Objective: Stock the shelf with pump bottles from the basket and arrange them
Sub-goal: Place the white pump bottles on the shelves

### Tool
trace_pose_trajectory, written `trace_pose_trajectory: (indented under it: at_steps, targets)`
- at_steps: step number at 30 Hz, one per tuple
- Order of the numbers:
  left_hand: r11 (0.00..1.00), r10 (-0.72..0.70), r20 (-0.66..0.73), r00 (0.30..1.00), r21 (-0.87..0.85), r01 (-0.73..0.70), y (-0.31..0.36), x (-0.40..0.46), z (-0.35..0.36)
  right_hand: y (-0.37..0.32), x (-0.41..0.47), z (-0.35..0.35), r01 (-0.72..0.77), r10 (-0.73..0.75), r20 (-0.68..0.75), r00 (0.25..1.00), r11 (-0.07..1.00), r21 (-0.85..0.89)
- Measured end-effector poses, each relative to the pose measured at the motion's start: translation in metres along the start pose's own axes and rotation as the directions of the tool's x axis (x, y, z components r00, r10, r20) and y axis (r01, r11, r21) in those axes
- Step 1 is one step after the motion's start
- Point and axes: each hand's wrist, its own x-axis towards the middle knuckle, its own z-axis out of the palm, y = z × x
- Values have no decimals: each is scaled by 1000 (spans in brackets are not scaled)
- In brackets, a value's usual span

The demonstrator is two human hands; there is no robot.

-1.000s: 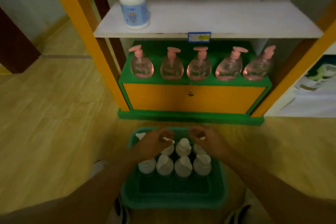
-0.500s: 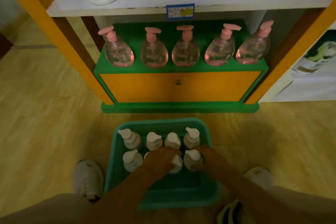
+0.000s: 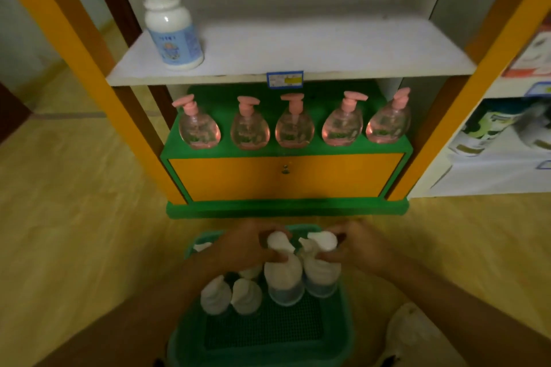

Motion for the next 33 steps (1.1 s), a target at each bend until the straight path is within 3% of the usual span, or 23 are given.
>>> trace_pose_trajectory:
  at_steps: [4, 12, 16, 21, 27, 33]
  targets:
    - [952, -60, -72, 996, -305, 35, 31, 2, -35, -26, -8, -51, 109, -101, -148, 984, 993, 50]
    - [880, -14, -290, 957, -458, -126, 82, -4, -78, -62, -15, -105, 216, -184, -324, 928, 974, 65]
    - [786, -36, -425, 904, -571, -237, 104, -12, -102, -84, -18, -129, 287, -213, -449, 868, 952, 103]
    - [765, 20, -533, 846, -537, -356, 128, -22, -134, -130, -17, -164, 383, -289, -539, 791, 921, 69]
    - [760, 35, -585, 810, -511, -402, 131, -30, -168, -185, 21, -214, 464, -215, -700, 681, 866, 185]
    - [801, -23, -593, 805, -492, -340, 108, -41, -181, -229, 77, -234, 459, -133, -703, 698, 837, 298]
